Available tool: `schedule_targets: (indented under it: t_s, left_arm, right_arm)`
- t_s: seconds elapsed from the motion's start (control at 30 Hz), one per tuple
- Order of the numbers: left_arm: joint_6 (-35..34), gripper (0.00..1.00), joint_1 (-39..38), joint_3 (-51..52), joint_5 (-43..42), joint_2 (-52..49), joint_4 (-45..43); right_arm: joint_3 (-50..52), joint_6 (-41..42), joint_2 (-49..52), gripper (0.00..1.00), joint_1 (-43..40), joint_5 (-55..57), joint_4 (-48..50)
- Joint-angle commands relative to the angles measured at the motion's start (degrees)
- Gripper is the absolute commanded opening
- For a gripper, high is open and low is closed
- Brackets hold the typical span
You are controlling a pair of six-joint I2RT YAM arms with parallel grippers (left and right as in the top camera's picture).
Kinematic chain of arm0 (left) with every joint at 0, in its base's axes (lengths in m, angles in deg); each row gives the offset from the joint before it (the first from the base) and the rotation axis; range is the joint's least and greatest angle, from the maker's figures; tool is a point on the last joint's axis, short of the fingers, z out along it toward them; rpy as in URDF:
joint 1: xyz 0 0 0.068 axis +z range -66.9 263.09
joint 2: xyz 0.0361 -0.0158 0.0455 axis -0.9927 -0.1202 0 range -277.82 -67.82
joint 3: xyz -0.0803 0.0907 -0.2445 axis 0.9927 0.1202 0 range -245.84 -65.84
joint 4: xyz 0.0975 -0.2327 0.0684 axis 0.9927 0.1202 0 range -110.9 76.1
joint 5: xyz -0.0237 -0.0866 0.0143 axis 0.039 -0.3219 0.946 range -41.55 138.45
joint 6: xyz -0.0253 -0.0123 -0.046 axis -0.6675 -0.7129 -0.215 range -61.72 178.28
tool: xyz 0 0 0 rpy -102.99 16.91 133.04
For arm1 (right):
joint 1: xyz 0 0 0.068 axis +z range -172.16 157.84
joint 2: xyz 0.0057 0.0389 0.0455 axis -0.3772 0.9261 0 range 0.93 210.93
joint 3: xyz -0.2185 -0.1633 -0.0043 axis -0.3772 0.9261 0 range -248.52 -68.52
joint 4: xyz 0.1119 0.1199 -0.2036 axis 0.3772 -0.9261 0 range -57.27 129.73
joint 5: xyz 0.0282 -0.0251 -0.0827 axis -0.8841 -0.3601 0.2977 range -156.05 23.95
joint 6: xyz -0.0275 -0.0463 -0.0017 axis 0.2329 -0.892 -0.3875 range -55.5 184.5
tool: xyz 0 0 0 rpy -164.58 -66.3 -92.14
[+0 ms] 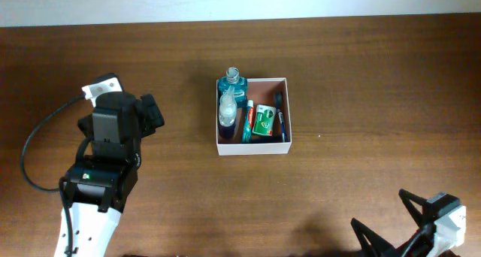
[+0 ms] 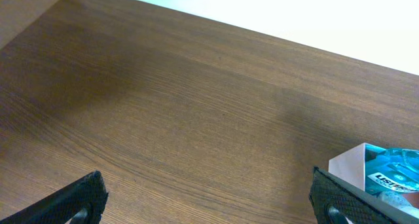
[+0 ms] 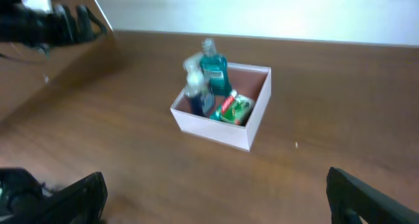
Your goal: Pack container
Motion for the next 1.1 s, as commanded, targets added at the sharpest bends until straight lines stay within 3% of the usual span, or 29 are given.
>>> schedule_targets:
  t_s: [0.0, 0.63, 0.83, 1.07]
  left_arm:
    - [0.46, 1.00, 0.31, -0.31, 0.61, -0.24, -0.13]
    - [0.46, 0.99, 0.31, -0.31, 0.61, -0.24, -0.13]
    - [0.44, 0.99, 0.31, -0.31, 0.61, -0.24, -0.13]
    - [0.46, 0.99, 0.31, -0.31, 0.61, -0.24, -0.13]
  right_arm:
    - [0.42, -0.35, 0.00, 0.99, 0.31, 1.07, -1.51]
    - [0.42, -1.25, 0.00, 0.99, 0.31, 1.31, -5.46]
    - [4.87, -1.25, -3.65, 0.99, -2.99, 9.75, 5.03]
    - [20.74, -2.29, -19.71, 0.99, -10.97, 10.38, 23.12]
